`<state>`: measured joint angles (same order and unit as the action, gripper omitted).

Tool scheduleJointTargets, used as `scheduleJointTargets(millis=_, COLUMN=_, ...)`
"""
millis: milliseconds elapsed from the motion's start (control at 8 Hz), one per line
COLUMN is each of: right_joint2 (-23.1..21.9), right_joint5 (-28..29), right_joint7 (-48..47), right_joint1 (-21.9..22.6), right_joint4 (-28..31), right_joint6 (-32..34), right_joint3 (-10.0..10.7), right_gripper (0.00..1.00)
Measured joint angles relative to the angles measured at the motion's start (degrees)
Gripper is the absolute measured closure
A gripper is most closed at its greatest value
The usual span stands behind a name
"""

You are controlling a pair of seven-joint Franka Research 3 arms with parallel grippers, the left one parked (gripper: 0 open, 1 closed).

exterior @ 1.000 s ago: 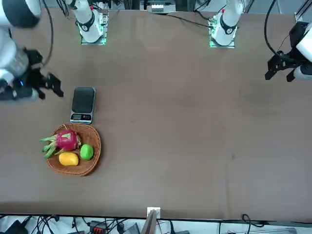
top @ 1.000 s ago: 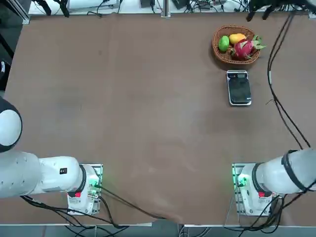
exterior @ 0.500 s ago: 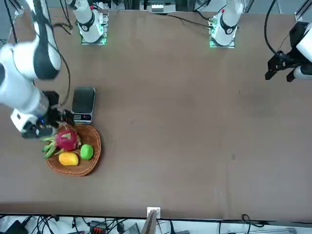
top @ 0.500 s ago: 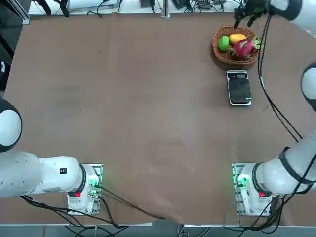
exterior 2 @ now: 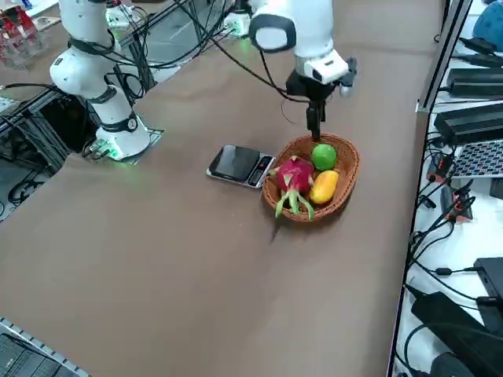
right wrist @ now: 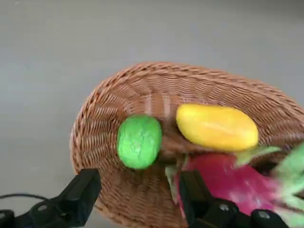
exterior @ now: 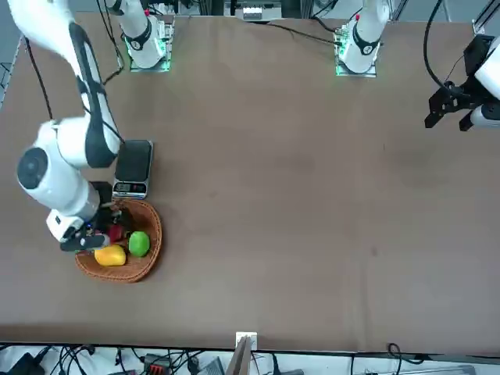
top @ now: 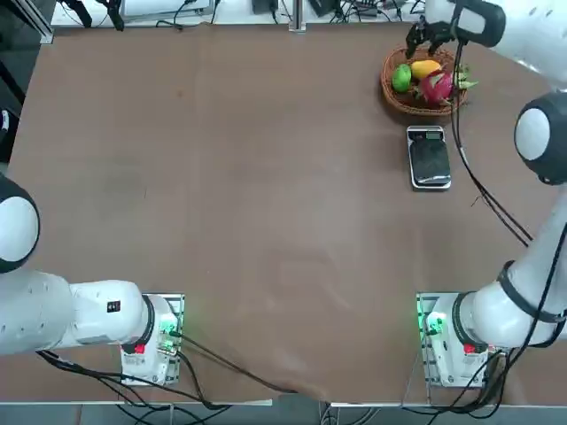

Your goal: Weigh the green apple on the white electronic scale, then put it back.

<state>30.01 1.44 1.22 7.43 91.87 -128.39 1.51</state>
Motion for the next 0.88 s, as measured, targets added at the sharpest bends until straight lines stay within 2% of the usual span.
scheduleJointTargets(millis=625, right_joint2=7.1, right_joint5=0.0, right_joint7=0.1, right_joint1=1.6, right_joint4=-2.4, right_joint6=-6.1, right_joint3=-0.1, right_gripper=0.00)
scheduleJointTargets(millis=875, right_joint2=8.3, right_joint5=-0.8, right_joint7=0.2, right_joint1=1.7, right_joint4=-2.7, right_joint6=-7.3, right_joint3=-0.1, right_gripper=0.00)
